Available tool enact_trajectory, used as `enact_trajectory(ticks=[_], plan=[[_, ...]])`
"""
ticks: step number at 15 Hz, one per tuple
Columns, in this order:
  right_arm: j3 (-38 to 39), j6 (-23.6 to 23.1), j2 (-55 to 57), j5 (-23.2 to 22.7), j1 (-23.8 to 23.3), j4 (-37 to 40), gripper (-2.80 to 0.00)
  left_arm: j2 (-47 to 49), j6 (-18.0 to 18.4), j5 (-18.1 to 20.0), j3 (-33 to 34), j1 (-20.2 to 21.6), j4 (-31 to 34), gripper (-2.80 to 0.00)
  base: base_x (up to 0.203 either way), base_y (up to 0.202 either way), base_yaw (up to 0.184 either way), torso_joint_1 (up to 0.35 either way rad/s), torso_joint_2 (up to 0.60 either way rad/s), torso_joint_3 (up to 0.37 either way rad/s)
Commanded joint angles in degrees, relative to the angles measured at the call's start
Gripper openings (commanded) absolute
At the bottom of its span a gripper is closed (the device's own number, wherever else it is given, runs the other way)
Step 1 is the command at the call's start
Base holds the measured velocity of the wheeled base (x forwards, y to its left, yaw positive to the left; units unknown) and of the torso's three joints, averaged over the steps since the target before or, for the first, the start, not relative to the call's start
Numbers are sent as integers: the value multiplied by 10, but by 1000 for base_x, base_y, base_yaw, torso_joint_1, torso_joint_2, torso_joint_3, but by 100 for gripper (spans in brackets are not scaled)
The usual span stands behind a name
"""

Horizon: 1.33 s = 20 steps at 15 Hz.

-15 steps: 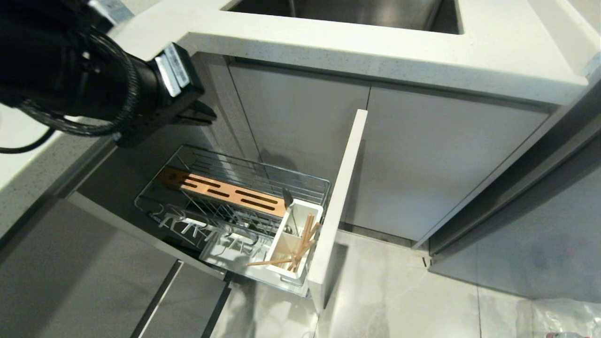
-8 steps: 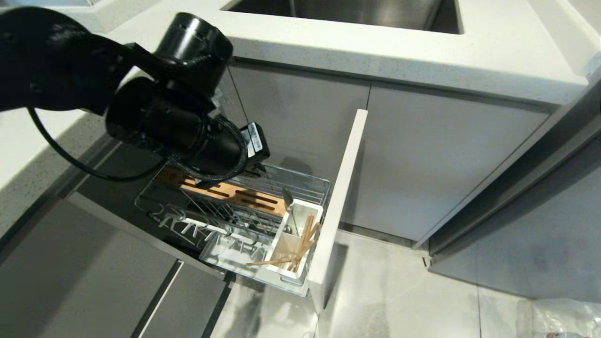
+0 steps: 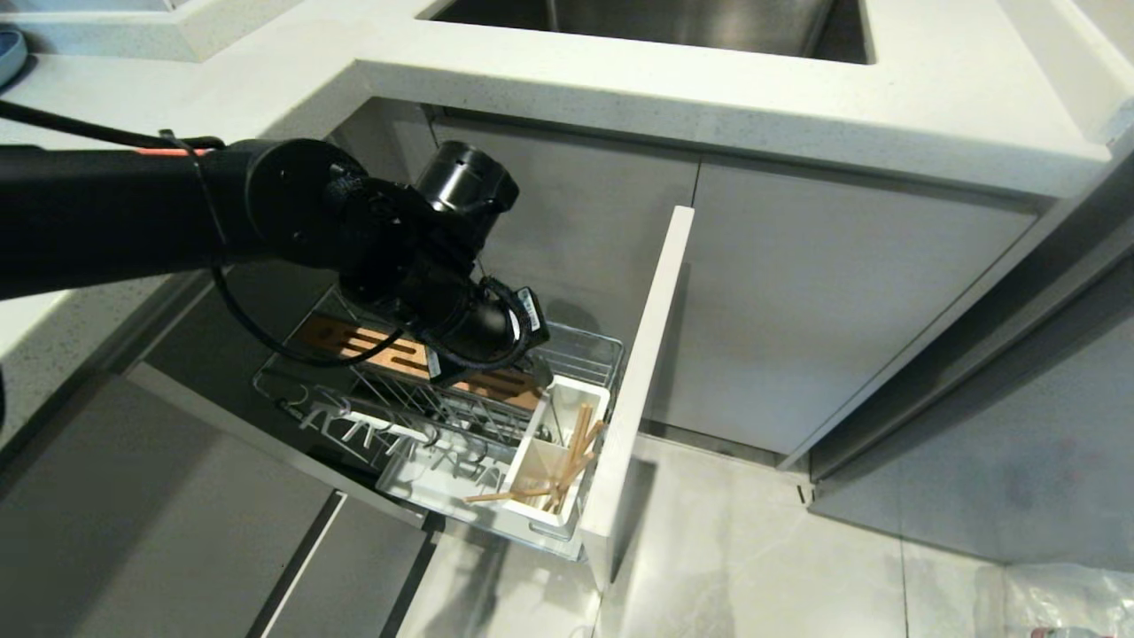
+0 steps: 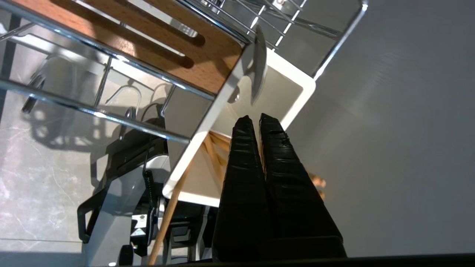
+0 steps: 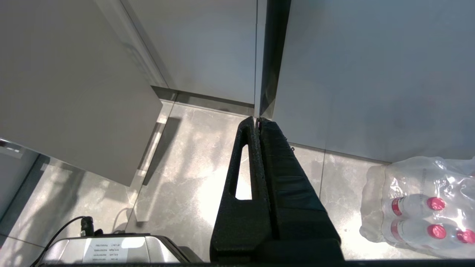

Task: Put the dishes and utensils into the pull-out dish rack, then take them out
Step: Take the spoon out of the cupboard

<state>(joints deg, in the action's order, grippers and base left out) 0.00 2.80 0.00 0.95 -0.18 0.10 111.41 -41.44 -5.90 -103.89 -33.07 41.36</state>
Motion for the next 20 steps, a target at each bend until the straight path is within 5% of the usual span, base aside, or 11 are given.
enact_trajectory(ticks=[1, 3, 4, 20], plan=[[1, 0, 0, 0, 0, 0, -280, 15, 2, 2, -4, 1, 3, -280, 0, 0, 0, 0, 0, 0], [1, 0, 0, 0, 0, 0, -280, 15, 5, 2, -5, 2, 1, -280, 0, 0, 0, 0, 0, 0], [1, 0, 0, 0, 0, 0, -280, 15, 5, 3, -5, 2, -3, 0, 0, 0, 0, 0, 0, 0], [1, 0, 0, 0, 0, 0, -280, 69, 0, 34, -2, 27, -74, 0, 0, 0, 0, 0, 0, 0]])
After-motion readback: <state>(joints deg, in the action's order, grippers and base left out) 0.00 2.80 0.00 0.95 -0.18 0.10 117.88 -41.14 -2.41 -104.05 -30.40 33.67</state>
